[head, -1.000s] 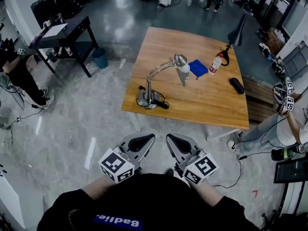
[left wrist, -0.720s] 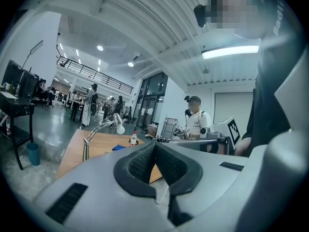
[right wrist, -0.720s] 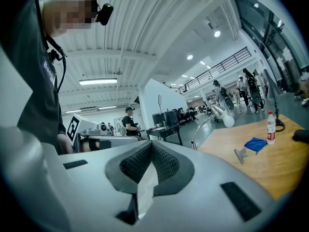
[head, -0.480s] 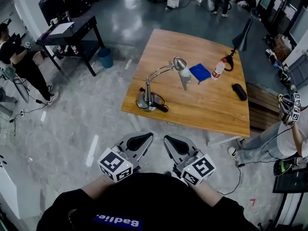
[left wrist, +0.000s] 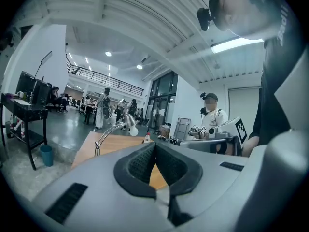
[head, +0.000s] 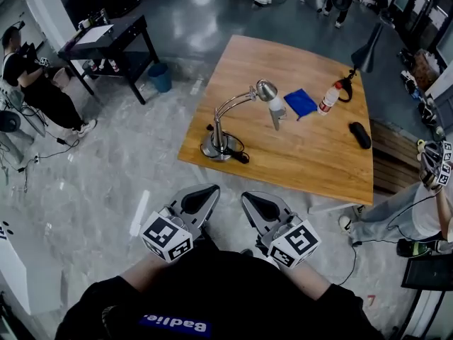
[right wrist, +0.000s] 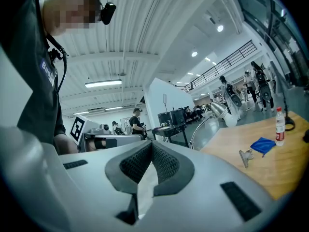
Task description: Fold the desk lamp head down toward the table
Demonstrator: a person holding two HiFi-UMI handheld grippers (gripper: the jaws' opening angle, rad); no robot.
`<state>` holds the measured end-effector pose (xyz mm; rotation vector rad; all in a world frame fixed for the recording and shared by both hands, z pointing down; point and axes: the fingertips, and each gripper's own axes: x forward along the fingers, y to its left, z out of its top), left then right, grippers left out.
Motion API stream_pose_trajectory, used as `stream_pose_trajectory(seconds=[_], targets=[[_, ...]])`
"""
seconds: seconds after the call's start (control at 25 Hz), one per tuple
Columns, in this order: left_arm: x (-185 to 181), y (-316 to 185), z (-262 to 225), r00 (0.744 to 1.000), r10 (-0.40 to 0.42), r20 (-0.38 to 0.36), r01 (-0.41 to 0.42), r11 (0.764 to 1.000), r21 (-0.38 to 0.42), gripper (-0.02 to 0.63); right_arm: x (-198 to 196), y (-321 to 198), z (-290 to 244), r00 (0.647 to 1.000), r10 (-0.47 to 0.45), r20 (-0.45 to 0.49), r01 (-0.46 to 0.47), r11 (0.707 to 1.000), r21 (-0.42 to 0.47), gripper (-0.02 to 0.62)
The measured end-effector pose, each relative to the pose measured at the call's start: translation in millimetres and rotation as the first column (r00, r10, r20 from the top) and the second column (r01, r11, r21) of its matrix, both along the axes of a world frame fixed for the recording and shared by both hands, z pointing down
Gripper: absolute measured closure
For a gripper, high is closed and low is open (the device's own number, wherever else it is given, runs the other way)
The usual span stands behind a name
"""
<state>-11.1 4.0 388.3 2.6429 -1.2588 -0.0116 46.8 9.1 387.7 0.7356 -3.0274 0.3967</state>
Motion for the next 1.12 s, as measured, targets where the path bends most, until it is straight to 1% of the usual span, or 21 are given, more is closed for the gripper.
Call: stream_pose_trajectory(seconds=[0.08,0.24,0.36,0.44,0.52,0.68,0.76,0.88,1.04,1.12], targets=[[-9,-17,4,1.0,0.011,0.0,-0.011,1.0,-0.001,0.597,-8,-17,4,1.0,0.016,-0.01,-0.016,1.0,-0.011,0.589],[-34,-57,10,0.998,0.063,0.014,-0.063,0.998,0.002,0.597,-35,-53,6,0.998,0.059,-0.035,-0.06,0.998,-0.024,0.589],[-53,-89,14,0.993,0.108,0.047,-0.109,0.994,0.019,0.597,-55,-82,10,0.994,0.096,-0.057,-0.098,0.995,-0.035,0.589],[-64,-109,18,0.987,0.145,0.069,-0.147,0.989,0.033,0.597,-67,-102,13,0.989,0.132,-0.065,-0.135,0.99,-0.046,0.589],[-73,-128,21,0.981,0.177,0.075,-0.181,0.983,0.039,0.597,-77,-120,14,0.983,0.169,-0.07,-0.173,0.983,-0.056,0.589],[-84,-156,31,0.969,0.232,0.082,-0.235,0.972,0.029,0.597,-88,-147,12,0.97,0.233,-0.07,-0.238,0.968,-0.075,0.589],[-86,-167,38,0.965,0.244,0.097,-0.247,0.969,0.021,0.597,-90,-157,14,0.966,0.248,-0.068,-0.253,0.963,-0.096,0.589],[-88,-183,53,0.959,0.247,0.14,-0.252,0.967,0.021,0.597,-88,-175,18,0.964,0.26,-0.062,-0.266,0.957,-0.119,0.589],[-89,-201,84,0.958,0.217,0.189,-0.218,0.976,-0.016,0.597,-79,-196,24,0.958,0.281,-0.06,-0.287,0.948,-0.137,0.589],[-88,-208,98,0.953,0.208,0.22,-0.205,0.978,-0.036,0.597,-73,-205,25,0.954,0.292,-0.063,-0.298,0.944,-0.143,0.588]])
